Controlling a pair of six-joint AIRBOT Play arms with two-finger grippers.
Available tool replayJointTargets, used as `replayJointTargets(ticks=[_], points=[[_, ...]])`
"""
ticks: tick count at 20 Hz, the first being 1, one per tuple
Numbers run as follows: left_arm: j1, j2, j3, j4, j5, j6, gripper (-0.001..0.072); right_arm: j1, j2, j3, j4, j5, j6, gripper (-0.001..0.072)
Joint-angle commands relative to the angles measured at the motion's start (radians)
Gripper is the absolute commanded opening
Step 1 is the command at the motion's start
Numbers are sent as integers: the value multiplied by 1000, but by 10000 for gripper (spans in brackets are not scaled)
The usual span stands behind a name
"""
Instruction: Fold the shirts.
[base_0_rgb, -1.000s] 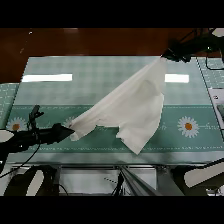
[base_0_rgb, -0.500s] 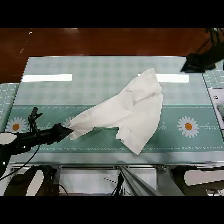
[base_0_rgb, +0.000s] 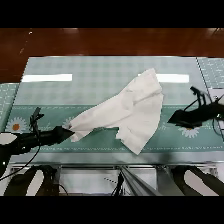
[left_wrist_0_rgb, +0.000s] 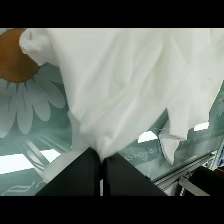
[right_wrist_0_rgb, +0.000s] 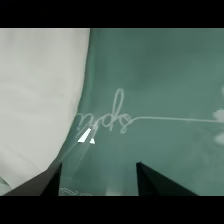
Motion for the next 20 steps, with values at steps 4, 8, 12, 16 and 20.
replayJointTargets(ticks=[4, 8, 12, 16, 20], points=[[0, 0, -1, 0, -28, 10, 21, -1, 110, -337, 388, -262, -102, 545], [0, 0, -1, 0, -31, 10, 21, 100, 109, -342, 477, -452, -62, 539], [0, 0, -1, 0, -22, 10, 21, 343, 43, -342, 486, -673, 72, 522], [2, 0, 37, -49, -34, 10, 21, 406, 35, -303, 493, -681, 47, 36], [2, 0, 240, -299, -61, 106, 21, 330, 232, -96, 460, -557, -100, 36]])
